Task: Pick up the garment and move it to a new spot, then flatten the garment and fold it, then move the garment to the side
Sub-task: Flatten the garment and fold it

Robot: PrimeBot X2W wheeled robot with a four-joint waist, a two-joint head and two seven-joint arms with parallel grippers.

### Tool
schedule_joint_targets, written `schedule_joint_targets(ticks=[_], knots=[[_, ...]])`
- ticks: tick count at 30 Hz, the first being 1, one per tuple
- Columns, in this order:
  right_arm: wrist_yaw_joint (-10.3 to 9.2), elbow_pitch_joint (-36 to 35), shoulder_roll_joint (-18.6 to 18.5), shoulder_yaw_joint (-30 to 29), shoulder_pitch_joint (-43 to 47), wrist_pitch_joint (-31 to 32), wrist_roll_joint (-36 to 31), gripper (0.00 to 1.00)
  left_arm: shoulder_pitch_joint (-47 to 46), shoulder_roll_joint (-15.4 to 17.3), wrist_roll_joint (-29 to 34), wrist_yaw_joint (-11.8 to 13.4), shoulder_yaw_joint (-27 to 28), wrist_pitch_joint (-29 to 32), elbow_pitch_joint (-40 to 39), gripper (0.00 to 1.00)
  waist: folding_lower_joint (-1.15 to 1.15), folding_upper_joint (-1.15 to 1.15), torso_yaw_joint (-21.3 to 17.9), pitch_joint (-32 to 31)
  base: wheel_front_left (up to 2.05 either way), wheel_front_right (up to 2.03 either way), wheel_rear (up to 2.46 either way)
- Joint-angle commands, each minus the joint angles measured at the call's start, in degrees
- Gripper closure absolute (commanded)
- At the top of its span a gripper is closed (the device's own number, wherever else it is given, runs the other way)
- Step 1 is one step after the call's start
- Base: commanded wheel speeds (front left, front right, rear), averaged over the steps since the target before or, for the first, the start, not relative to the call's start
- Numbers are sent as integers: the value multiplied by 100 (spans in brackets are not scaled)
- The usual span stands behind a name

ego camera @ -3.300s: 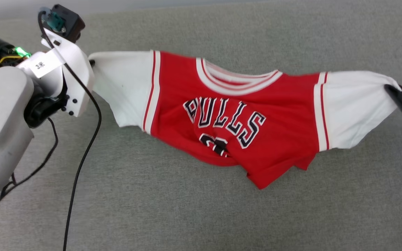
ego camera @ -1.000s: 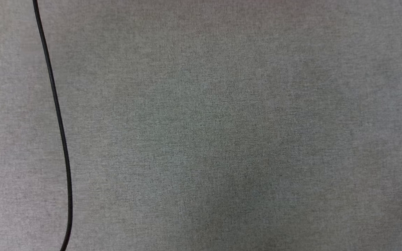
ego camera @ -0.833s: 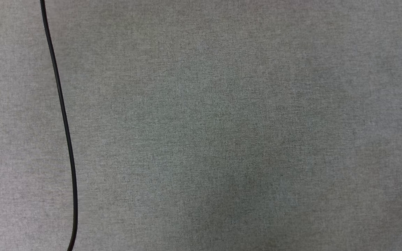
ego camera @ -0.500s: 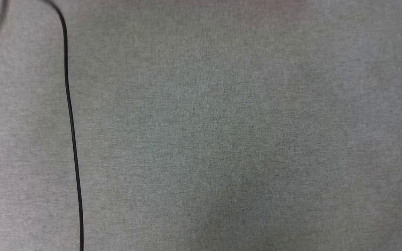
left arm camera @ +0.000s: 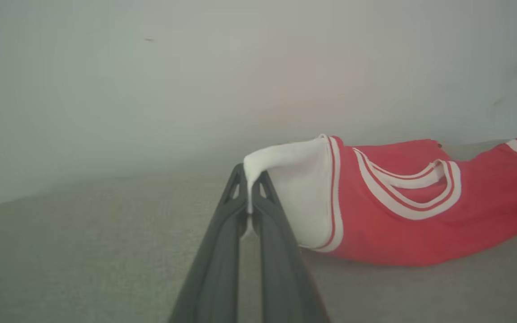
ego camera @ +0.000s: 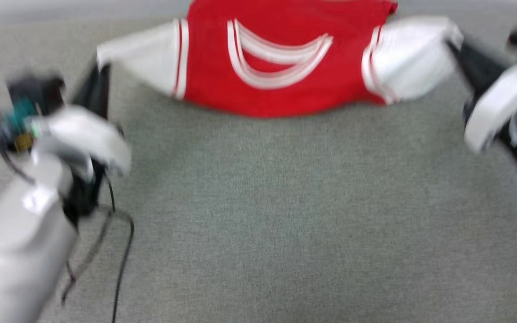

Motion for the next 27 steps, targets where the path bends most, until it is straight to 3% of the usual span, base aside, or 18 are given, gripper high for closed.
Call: schedule_joint_targets(ticks=[1, 13, 20, 27], knots=[[-8, -56, -30, 29, 347, -67, 81, 100, 430, 23, -93, 76, 47, -36, -83, 100, 1, 0, 2, -282, 0, 0, 0], [-8, -462, -315, 12, 2317, -69, 371, 100, 2738, 140, -439, 473, 232, -41, -512, 100, 1, 0, -76, -1042, 0, 0, 0], [-9, -580, -508, -491, 3520, -151, 369, 100, 3729, 39, -634, 569, 553, -30, -679, 100, 1, 0, -39, -1391, 0, 0, 0], [-9, -588, -439, -1160, 4834, -216, 421, 100, 4513, -12, -643, 656, 697, -31, -809, 100, 1, 0, 40, -1641, 0, 0, 0]])
